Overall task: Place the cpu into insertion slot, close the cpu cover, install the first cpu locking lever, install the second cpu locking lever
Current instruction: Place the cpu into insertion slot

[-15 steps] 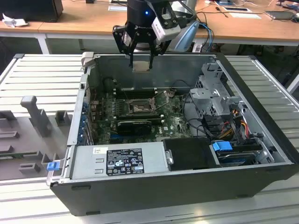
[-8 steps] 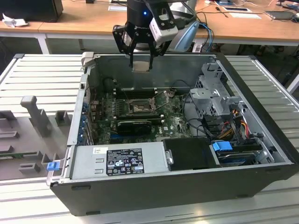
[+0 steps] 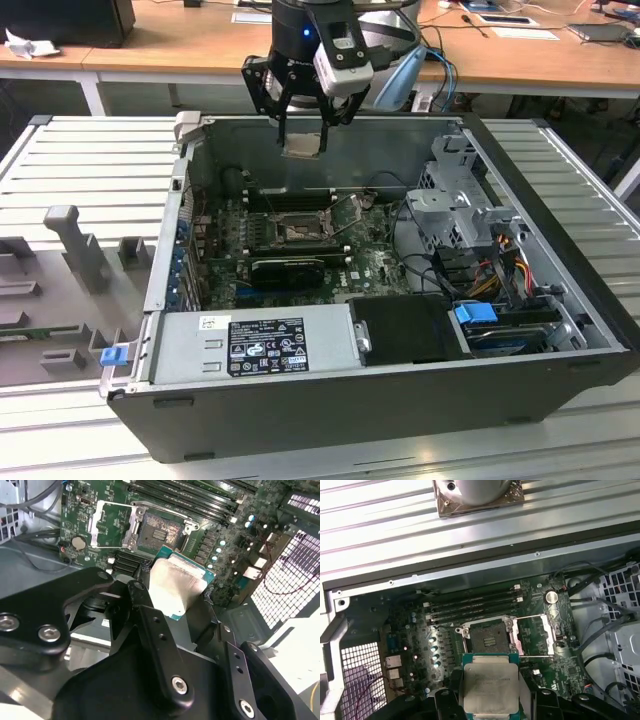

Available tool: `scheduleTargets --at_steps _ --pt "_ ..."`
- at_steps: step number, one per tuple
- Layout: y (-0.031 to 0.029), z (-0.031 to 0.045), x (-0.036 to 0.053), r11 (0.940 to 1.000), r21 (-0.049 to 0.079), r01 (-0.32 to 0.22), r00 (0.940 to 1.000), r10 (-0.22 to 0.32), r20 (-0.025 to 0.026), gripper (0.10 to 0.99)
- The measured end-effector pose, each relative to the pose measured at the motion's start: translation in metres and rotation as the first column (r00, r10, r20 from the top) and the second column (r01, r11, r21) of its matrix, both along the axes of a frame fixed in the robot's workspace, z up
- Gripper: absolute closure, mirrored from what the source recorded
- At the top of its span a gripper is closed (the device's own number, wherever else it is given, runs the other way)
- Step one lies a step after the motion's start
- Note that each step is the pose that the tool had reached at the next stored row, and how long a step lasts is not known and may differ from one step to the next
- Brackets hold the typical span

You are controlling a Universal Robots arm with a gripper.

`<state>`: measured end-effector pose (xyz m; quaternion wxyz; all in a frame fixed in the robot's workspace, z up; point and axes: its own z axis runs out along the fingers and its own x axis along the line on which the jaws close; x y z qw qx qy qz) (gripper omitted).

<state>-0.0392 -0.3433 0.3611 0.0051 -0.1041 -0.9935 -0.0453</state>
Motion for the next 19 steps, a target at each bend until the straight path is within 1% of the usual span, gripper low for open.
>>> scheduleTargets --at_steps 2,7,19 --pt "0.0 -0.0004 0.0 0.9999 0.0 0.011 0.9999 -0.011 0.0001 0.553" --pt "0.0 -0.0016 -0.0001 0.9981 0.0 0.061 0.9981 -0.061 0.0 0.553" --pt "0.0 -0.0019 -0.0001 0.9943 0.0 0.107 0.9943 -0.107 0.0001 0.553"
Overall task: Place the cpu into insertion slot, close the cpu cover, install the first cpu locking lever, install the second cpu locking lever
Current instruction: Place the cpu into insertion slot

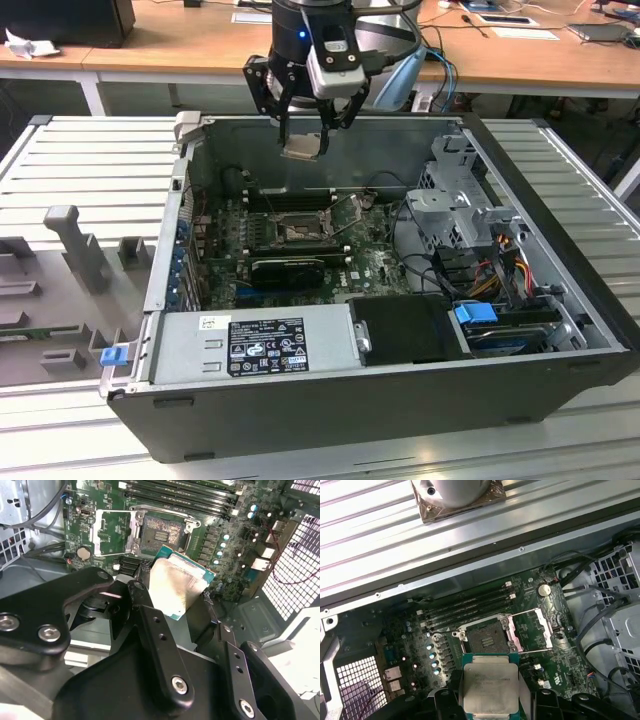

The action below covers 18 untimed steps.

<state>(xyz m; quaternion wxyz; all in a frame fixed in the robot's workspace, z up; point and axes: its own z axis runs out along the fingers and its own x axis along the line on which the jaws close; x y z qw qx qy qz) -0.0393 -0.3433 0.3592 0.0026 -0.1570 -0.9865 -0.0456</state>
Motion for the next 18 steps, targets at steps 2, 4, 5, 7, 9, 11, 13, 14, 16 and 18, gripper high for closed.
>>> scheduleTargets --at_steps 2,4,5,7,9,11,13,14,16,18 --pt "0.0 0.0 0.0 1.0 0.0 0.005 1.0 -0.005 0.0 0.553" --pt "0.0 0.0 0.0 1.0 0.0 0.01 1.0 -0.01 0.0 0.553" --pt "0.0 0.0 0.0 0.9999 0.0 0.013 0.9999 -0.013 0.0 0.553" --pt "0.0 0.0 0.0 0.9998 0.0 0.02 0.9998 -0.02 0.0 0.553" --pt "0.0 0.0 0.0 0.9996 0.0 0.027 0.9996 -0.027 0.0 0.553" --pt "0.0 0.0 0.0 0.9994 0.0 0.033 0.9994 -0.033 0.0 0.553" --pt "0.0 0.0 0.0 0.9993 0.0 0.039 0.9993 -0.039 0.0 0.553" --pt "0.0 0.0 0.0 0.9991 0.0 0.043 0.9991 -0.043 0.0 0.553" --pt "0.0 0.0 -0.0001 0.9989 0.0 0.047 0.9989 -0.047 0.0 0.553" --pt "0.0 0.0 -0.0001 0.9987 0.0 0.051 0.9987 -0.051 0.0 0.553"
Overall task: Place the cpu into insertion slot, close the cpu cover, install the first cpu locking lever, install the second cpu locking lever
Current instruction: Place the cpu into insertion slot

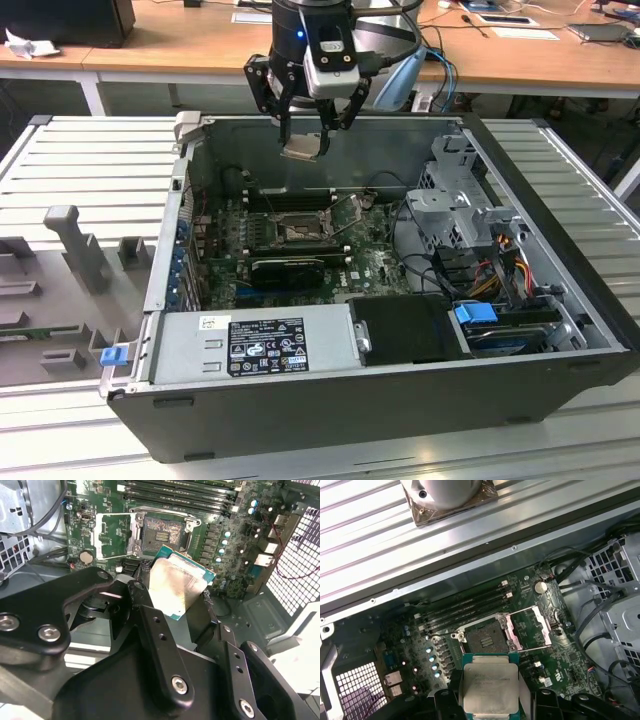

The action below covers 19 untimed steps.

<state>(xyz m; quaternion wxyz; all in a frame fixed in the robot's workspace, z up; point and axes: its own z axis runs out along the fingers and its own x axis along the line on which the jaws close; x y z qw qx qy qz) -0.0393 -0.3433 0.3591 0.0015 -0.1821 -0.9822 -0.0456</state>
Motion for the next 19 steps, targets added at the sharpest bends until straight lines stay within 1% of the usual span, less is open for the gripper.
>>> scheduleTargets --at_steps 12,16,19 --pt "0.0 -0.0005 -0.0001 0.9996 0.0 0.028 0.9996 -0.028 0.0 0.553" --pt "0.0 -0.0008 -0.0001 0.9985 0.0 0.055 0.9985 -0.055 0.0 0.553" --pt "0.0 -0.001 -0.0001 0.9965 0.0 0.084 0.9965 -0.084 0.0 0.553"
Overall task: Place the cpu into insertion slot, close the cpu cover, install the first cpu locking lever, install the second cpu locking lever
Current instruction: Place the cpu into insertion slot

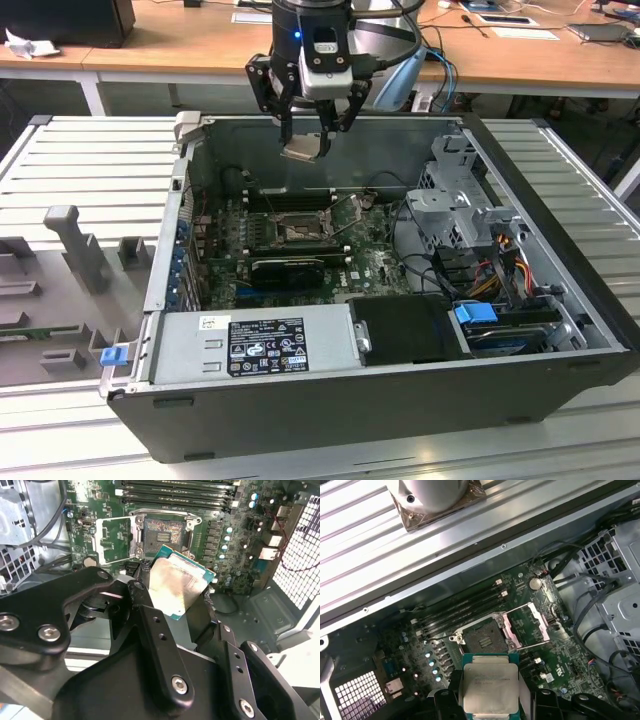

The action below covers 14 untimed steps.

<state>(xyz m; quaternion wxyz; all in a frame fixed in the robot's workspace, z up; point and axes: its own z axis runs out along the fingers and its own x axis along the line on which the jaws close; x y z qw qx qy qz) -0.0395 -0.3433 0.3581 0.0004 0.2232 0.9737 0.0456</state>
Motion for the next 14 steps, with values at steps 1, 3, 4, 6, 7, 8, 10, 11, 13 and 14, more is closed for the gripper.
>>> scheduleTargets --at_steps 1,3,4,6,7,8,10,11,13,14 --pt "0.0 0.0 0.0 1.0 0.0 0.009 1.0 -0.009 0.0 0.553" --pt "0.0001 -0.0004 0.0 0.9995 0.0 0.031 0.9995 -0.031 0.0002 0.553" --pt "0.0001 -0.0007 0.0 0.9993 0.0 0.038 0.9993 -0.038 0.0001 0.553" --pt "0.0 -0.0021 0.0 0.9988 0.0 0.049 0.9988 -0.049 0.0001 0.553" --pt "0.0 -0.0029 0.0 0.9988 0.0 0.05 0.9988 -0.05 0.0 0.553" --pt "0.0 -0.0039 0.0 0.9988 0.0 0.05 0.9988 -0.05 0.0001 0.553" --pt "0.0 -0.0054 0.0 0.9987 0.0 0.05 0.9987 -0.05 0.0 0.553" --pt "0.0 -0.0056 0.0 0.9987 0.0 0.05 0.9987 -0.05 -0.0001 0.553" --pt "0.0 -0.0056 0.0 0.9986 0.0 0.052 0.9986 -0.052 0.0 0.553" --pt "0.0 -0.0057 0.0 0.9984 0.0 0.056 0.9984 -0.056 0.0 0.553"
